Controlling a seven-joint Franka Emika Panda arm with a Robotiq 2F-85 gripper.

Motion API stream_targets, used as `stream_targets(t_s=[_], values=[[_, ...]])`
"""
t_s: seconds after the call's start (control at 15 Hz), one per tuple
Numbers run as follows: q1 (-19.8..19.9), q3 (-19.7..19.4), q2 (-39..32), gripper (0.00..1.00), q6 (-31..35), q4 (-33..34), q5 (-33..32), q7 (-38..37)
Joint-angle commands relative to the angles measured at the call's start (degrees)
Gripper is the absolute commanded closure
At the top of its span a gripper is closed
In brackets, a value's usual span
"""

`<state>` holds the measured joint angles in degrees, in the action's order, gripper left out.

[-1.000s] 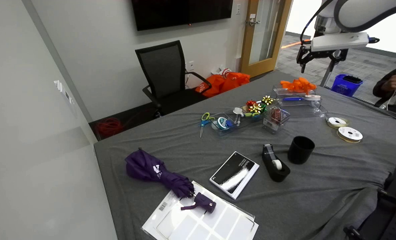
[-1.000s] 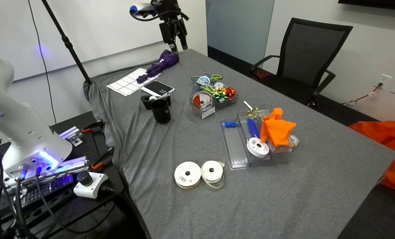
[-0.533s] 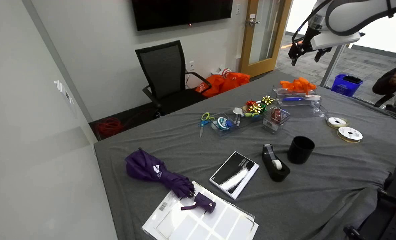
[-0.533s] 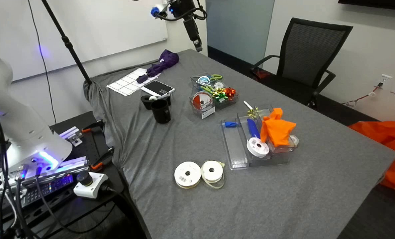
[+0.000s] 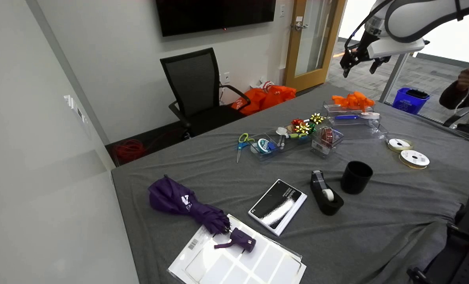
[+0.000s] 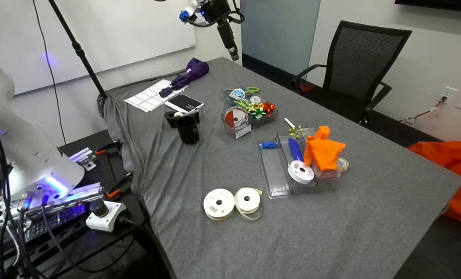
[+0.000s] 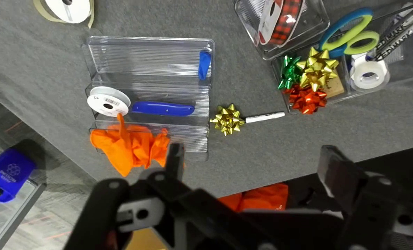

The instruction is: Remove the orange circular object from the clear case on the left and then put it in the bottom compartment of the clear case on the right

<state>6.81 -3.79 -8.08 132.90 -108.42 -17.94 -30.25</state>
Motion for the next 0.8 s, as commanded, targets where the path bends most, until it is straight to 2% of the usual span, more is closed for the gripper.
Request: stream_targets(t_s=[0.0, 0.2, 0.33, 0.53, 0.73], values=[[1.3, -1.14, -2.0, 0.0, 6.28, -0.28, 12.98, 10.13], [2.9, -1.18, -4.9, 0.0, 7.76, 0.96, 26.12, 19.51], [3.68, -1.26, -7.35, 0.0, 6.51, 2.21, 31.31, 22.42], [4.39, -0.75, -10.87, 0.0, 4.7, 3.85, 35.64, 25.41], [3.5, -0.6, -14.4, 0.0, 4.61, 5.57, 35.49, 24.36]])
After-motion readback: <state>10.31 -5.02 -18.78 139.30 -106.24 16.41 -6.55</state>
